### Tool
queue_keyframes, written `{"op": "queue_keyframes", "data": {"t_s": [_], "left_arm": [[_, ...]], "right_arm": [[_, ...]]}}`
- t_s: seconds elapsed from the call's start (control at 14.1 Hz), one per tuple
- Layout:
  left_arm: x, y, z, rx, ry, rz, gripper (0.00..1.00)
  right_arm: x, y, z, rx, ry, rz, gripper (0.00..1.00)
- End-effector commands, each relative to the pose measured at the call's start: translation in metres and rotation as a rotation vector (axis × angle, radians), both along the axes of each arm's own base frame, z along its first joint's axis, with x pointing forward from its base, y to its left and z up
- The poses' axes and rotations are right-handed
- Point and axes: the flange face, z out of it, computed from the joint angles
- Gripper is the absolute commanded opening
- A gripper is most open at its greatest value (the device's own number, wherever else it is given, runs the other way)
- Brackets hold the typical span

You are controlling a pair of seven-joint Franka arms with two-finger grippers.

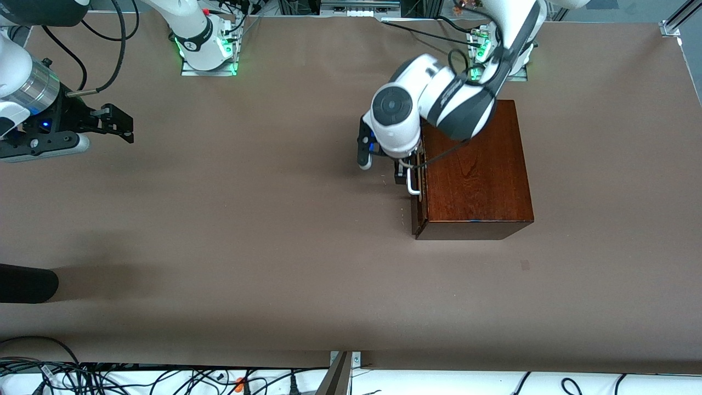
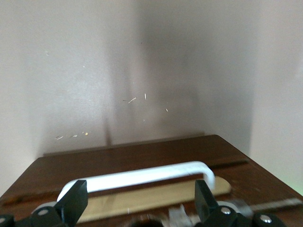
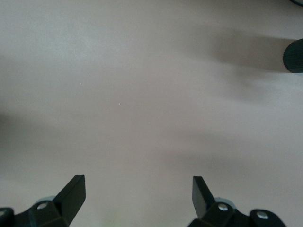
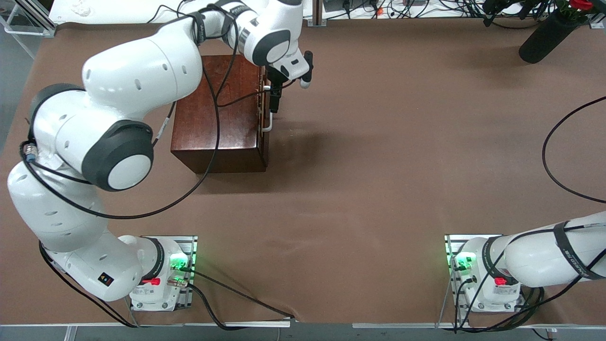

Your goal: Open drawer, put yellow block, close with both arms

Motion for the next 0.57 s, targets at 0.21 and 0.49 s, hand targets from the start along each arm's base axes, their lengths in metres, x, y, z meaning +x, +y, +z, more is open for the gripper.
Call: {"op": "queue_keyframes", "data": {"t_s": [0.21, 0.49], "left_arm": [[-0.017, 0.051, 0.106, 0.003, 0.039, 0.307, 1.0], [0.018, 0.118, 0.134, 0.068, 0.012, 0.653, 1.0]], "right_arm": [[0.001, -0.002, 0.005, -0.009, 0.007, -0.015, 1.0], [0.001, -0.002, 0.005, -0.009, 0.007, -0.015, 1.0]]}}
